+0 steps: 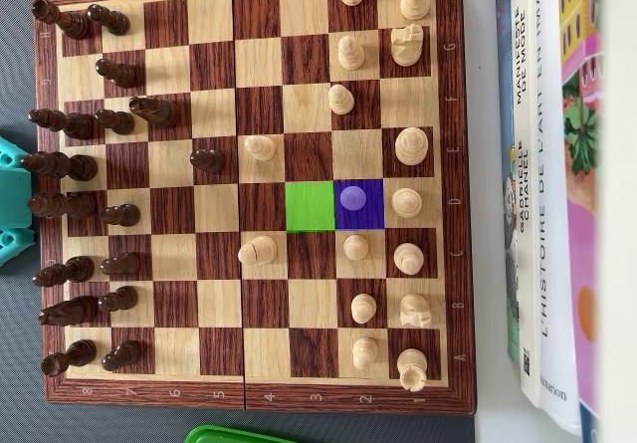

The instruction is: Play chess

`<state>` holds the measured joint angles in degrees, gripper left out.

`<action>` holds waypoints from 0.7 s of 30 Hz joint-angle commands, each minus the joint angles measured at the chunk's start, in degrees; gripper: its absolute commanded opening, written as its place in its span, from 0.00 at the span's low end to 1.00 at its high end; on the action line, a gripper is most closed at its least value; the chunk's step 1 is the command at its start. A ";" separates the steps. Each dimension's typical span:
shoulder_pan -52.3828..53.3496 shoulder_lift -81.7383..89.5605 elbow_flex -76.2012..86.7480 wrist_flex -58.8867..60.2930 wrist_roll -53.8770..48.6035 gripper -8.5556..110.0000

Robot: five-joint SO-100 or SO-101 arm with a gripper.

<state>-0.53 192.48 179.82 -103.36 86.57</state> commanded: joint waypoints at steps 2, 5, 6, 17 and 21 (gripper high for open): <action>-0.35 -0.70 1.14 -0.09 -0.18 0.19; -0.35 -0.70 1.14 -0.09 -0.18 0.19; -0.35 -0.70 1.14 -0.09 -0.18 0.19; 0.09 -0.70 1.14 -0.09 0.09 0.19; 0.09 -0.70 1.14 -0.09 0.09 0.19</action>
<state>-0.70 192.48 179.82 -103.36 86.57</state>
